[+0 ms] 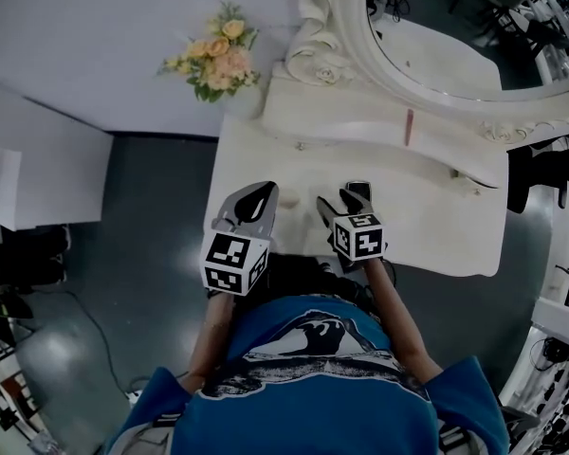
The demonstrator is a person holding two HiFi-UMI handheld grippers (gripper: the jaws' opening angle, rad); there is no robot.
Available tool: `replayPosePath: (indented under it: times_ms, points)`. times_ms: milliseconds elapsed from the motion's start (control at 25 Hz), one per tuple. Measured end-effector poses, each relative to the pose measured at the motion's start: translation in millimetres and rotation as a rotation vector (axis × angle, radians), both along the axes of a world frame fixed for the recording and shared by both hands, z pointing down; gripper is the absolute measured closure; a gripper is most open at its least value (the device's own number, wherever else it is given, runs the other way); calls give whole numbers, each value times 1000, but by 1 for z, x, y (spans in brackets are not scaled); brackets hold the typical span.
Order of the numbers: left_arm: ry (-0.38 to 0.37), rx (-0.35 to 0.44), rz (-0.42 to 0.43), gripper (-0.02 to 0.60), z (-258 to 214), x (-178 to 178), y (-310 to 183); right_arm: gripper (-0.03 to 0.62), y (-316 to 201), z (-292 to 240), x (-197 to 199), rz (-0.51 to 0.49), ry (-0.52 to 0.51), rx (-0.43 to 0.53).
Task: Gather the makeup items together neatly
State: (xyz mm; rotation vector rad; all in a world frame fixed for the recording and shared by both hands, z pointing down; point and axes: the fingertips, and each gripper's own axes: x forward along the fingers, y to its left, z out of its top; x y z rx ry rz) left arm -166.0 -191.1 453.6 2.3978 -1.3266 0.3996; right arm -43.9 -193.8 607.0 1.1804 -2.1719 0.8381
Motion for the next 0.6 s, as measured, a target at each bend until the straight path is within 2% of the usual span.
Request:
replayPosePath:
  times_ms: [120,240,400,600]
  points:
    - [6,1,-12,564,0,-6,1,368,11,7,-40,-158,24,-12]
    - [9,1,-31,565,1,-16,2,378,13,16,-64,-256,77,-10]
    - [7,-10,-78,563,4,-36,5,448,11,27,-79,-327,153,-12]
    - [9,-23,-129,565,9,-54,9,488,13,33,-82,-353,165,-25]
